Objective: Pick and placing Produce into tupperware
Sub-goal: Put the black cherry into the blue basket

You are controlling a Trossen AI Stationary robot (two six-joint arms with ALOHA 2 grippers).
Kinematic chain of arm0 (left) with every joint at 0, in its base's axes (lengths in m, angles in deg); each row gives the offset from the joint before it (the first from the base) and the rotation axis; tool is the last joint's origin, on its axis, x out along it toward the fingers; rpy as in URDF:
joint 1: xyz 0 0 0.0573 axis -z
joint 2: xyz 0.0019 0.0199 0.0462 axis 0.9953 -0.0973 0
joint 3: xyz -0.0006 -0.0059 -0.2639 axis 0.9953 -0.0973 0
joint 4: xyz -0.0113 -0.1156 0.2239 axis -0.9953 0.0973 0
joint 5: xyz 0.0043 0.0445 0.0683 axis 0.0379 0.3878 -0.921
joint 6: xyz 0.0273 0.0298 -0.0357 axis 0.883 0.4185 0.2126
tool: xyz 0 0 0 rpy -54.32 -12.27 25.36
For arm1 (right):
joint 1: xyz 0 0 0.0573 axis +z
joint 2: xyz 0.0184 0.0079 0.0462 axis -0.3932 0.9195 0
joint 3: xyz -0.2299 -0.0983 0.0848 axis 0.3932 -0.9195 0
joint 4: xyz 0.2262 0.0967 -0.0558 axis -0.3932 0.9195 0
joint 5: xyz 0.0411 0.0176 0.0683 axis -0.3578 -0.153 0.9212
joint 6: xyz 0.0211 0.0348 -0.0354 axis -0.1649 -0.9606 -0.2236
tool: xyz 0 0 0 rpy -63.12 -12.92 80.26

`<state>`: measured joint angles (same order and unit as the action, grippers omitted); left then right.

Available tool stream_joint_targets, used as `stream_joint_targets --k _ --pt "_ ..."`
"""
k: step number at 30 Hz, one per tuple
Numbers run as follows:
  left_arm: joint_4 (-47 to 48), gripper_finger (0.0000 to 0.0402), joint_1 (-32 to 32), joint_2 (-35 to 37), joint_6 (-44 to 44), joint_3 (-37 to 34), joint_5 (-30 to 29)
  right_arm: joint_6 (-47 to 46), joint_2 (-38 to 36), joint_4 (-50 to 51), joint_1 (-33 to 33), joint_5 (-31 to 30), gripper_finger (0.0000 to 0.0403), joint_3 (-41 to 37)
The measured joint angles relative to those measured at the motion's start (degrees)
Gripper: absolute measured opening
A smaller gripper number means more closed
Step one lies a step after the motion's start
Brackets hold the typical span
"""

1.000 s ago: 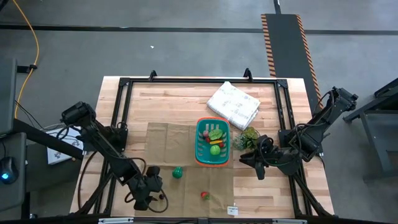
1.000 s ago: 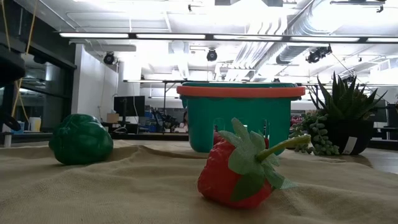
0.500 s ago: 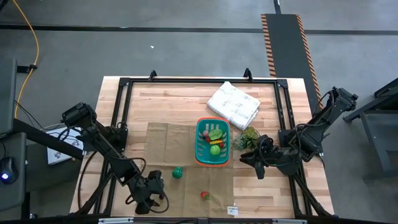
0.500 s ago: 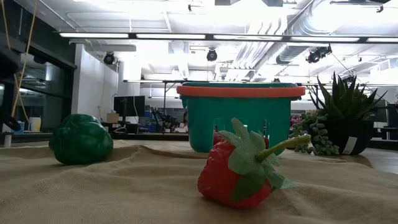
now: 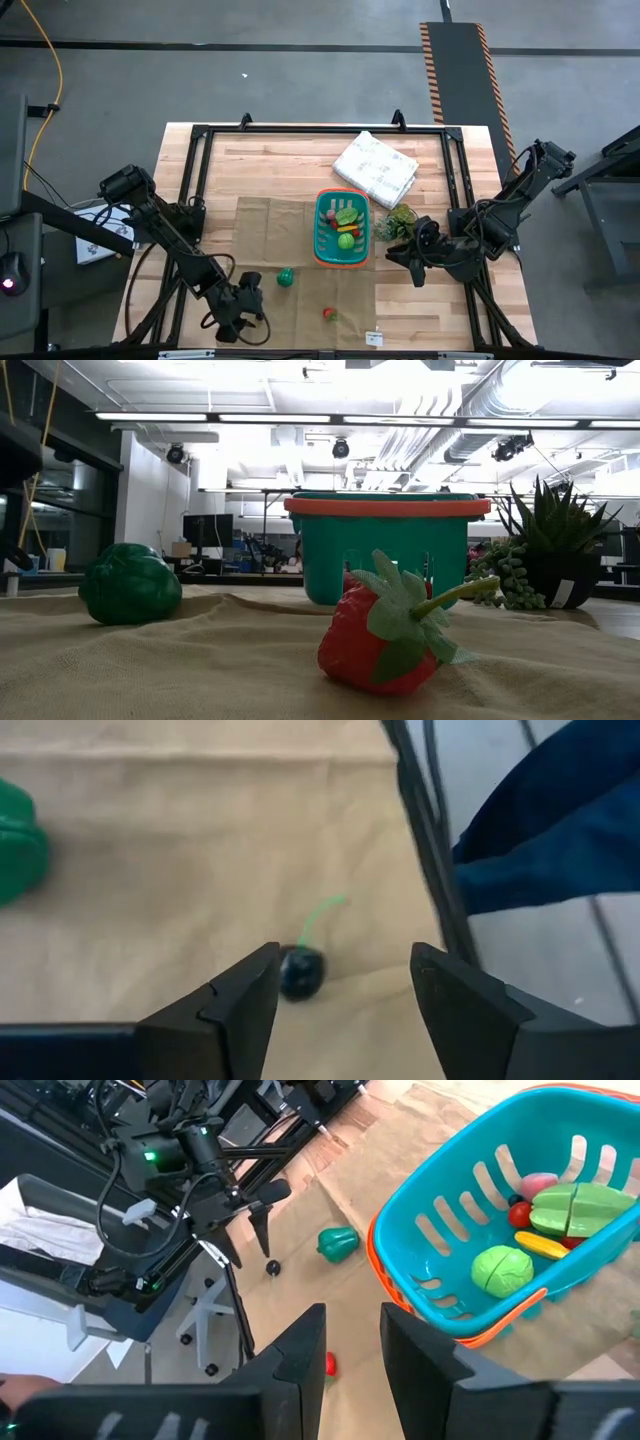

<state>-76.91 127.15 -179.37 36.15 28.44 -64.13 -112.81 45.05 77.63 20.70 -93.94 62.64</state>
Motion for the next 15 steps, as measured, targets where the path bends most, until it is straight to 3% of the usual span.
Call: stream_joint_targets --k 9,15 --pt "2.6 0.0196 0.0 0.0 5.5 0.5 -1.3 -0.4 0.0 0.3 0.0 -0.2 0.0089 0.0" --pt "14.1 0.0202 0.0 -1.7 11.2 7.9 -1.6 -2.2 0.0 3.0 0.0 -0.9 0.0089 0.0"
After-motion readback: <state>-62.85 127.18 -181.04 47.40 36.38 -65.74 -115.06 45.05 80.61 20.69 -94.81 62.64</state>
